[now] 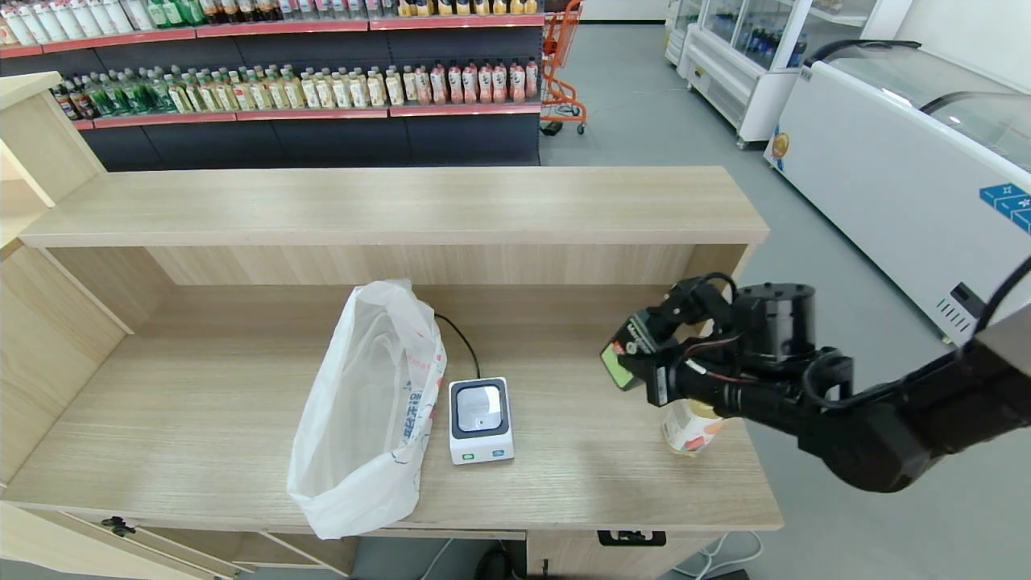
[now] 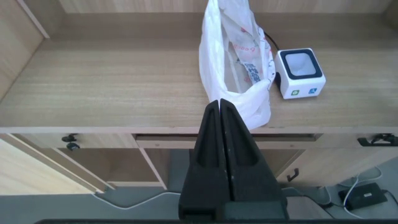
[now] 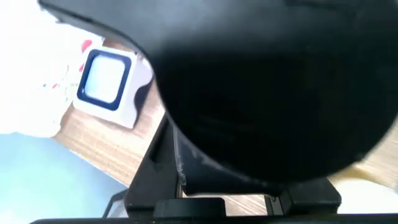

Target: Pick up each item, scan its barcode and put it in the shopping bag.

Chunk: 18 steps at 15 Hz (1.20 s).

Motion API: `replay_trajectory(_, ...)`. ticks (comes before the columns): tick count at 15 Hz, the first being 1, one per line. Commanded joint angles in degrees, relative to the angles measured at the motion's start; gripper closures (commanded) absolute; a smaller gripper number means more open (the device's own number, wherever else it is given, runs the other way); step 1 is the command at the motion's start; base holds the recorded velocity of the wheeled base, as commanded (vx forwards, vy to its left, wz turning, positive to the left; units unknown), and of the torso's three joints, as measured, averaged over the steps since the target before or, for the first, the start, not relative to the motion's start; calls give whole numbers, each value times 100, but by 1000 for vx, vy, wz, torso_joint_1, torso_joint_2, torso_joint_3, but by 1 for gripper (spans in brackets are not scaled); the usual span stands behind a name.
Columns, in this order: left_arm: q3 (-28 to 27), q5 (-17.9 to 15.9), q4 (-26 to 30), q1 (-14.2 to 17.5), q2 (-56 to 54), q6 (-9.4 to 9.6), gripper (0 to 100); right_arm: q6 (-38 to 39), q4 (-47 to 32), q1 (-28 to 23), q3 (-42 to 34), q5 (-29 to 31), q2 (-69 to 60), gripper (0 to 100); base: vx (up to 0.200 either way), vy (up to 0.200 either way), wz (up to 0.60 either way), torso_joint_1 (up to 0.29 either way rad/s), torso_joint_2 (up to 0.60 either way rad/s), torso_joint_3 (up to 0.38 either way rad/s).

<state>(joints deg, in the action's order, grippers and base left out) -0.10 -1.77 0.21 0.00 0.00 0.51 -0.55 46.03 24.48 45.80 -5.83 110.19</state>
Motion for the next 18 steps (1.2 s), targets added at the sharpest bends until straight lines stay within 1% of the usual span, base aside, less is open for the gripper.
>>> replay_trajectory(1,-8,1,-3,0,9,2,100,37,-718,-593,-98,-6,-1501,100,0,0,0,0,0,0)
replay_trajectory(2,1,1,-3,0,9,2,100,28,-841,-646,-150,-6,-1738,100,0,0,0,0,0,0)
replay_trajectory(3,1,1,-3,0,9,2,100,-209,-1105,-831,-440,3,-2573,100,0,0,0,0,0,0)
replay_trajectory(4,1,1,-3,0,0,2,100,-516,-1158,-883,-678,3,-2942,100,0,0,0,0,0,0)
replay_trajectory(5,1,1,-3,0,9,2,100,-1554,-1149,-1077,-1214,3,-3584,100,0,0,0,0,0,0)
replay_trajectory(7,1,1,6,0,9,2,100,-3470,-1149,-1358,-1715,-15,-4251,100,0,0,0,0,0,0)
replay_trajectory(8,1,-8,-3,0,9,2,100,-4278,-1105,-1340,-1847,-41,-4427,100,0,0,0,0,0,0)
replay_trajectory(9,1,1,-3,0,0,2,100,-5025,-1114,-1191,-1855,-340,-4568,100,0,0,0,0,0,0)
replay_trajectory(10,1,1,6,0,9,2,100,-5930,-1123,-963,-1838,-911,-4594,100,0,0,0,0,0,0)
replay_trajectory(11,1,1,-3,0,9,2,100,-7029,-1105,-822,-1838,-1281,-4568,100,0,0,0,0,0,0)
replay_trajectory(12,-8,1,-3,0,9,2,100,-8295,-1061,-690,-1829,-1711,-4550,100,0,0,0,0,0,0)
replay_trajectory(13,1,1,6,0,9,2,100,-9226,-991,-593,-1785,-2089,-4533,100,0,0,0,0,0,0)
replay_trajectory(14,1,1,6,0,9,2,100,-10747,-631,-462,-1715,-2643,-4480,100,0,0,0,0,0,0)
replay_trajectory(15,1,1,6,0,9,2,100,-11731,-226,-295,-1715,-3144,-4418,100,0,0,0,0,0,0)
replay_trajectory(16,1,1,6,0,9,2,100,-12285,117,-40,-1715,-3522,-4357,100,0,0,0,0,0,0)
replay_trajectory(17,-8,1,6,0,9,2,100,-12637,336,154,-1715,-3768,-4295,100,0,0,0,0,0,0)
replay_trajectory(18,-8,1,-3,0,9,2,100,-13234,556,426,-1715,-4286,-4093,100,0,0,0,0,0,0)
